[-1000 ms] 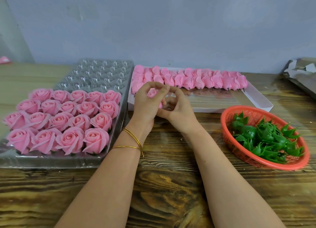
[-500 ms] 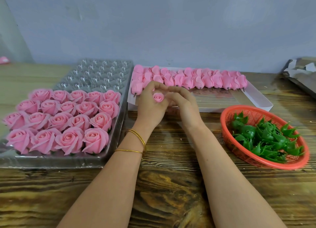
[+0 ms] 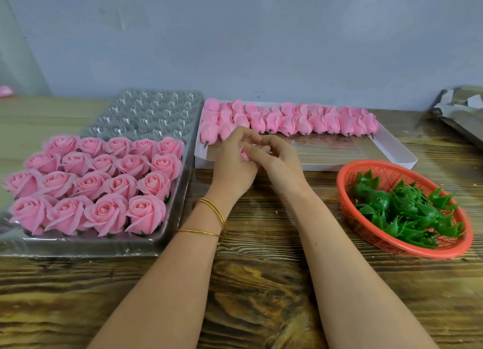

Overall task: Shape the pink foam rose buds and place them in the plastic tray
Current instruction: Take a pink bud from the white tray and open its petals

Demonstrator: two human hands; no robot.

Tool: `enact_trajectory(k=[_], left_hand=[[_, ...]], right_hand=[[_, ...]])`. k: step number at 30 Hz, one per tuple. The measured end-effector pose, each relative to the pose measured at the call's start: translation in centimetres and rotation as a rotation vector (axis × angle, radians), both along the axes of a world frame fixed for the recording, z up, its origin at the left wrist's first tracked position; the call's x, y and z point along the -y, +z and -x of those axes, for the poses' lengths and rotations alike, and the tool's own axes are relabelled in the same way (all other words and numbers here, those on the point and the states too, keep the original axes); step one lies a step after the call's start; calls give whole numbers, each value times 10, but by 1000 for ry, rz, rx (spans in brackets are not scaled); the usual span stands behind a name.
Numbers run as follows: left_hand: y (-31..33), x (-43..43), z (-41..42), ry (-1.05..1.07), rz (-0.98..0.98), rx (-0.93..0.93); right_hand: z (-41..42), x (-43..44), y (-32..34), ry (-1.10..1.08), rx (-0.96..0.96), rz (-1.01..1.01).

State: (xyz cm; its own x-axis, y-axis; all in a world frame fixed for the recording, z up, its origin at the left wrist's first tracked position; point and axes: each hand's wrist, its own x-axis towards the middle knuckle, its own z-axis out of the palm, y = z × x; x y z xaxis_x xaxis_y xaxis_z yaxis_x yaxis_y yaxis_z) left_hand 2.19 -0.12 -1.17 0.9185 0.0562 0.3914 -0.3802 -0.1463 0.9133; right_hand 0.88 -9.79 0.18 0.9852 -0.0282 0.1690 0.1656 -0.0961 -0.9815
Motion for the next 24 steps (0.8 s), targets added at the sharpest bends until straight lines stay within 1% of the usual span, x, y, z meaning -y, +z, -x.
enact_trajectory(k=[8,19,24], left_hand=[[1,-2,0,12,-65,40],[-1,0,-1,-43,-32,17],[-2,0,0,-17,-64,44]], right_hand=[[0,1,0,19,0,21],[0,1,0,39,-3,-15],[-1,1,-1,40,19,-6]])
